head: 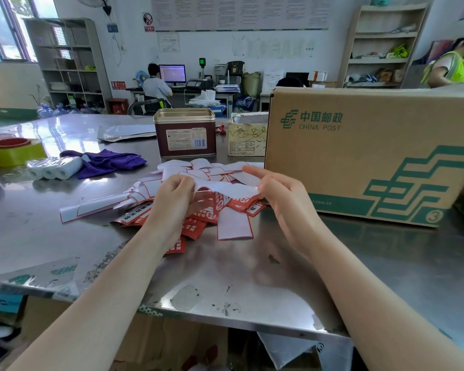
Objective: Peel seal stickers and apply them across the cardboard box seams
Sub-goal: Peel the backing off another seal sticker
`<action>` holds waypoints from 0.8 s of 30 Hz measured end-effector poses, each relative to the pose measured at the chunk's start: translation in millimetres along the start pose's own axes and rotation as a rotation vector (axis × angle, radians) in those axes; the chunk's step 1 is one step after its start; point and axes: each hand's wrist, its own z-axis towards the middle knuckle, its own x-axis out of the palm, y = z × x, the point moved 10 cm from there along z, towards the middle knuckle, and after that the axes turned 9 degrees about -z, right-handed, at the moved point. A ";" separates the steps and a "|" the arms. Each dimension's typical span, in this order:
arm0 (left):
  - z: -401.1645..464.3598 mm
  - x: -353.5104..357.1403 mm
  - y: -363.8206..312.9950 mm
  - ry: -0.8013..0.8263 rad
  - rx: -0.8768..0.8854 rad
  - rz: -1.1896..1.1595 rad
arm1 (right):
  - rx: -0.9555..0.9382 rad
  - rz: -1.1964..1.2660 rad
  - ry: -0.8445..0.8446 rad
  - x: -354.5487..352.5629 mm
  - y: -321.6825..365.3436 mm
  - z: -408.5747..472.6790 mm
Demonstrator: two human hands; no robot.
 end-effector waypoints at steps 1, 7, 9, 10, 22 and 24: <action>-1.2 1.4 0.1 0.007 -0.022 -0.040 | 0.017 0.057 0.000 0.9 0.0 -0.3; -0.9 -1.8 0.9 -0.020 -0.065 -0.165 | 0.240 0.422 -0.146 -10.1 -16.7 0.6; -1.5 -4.4 -0.3 -0.046 -0.059 -0.182 | 0.295 0.441 -0.178 -11.7 -22.5 1.2; -1.4 -6.3 -0.6 -0.063 -0.056 -0.181 | 0.311 0.440 -0.199 -13.4 -24.3 1.4; -18.3 -46.5 -58.6 -0.547 0.464 0.810 | 0.263 0.428 -0.338 -35.0 -28.6 -0.3; -11.5 -54.6 -51.2 -0.586 0.334 0.987 | 0.261 0.402 -0.316 -32.1 -26.6 -0.2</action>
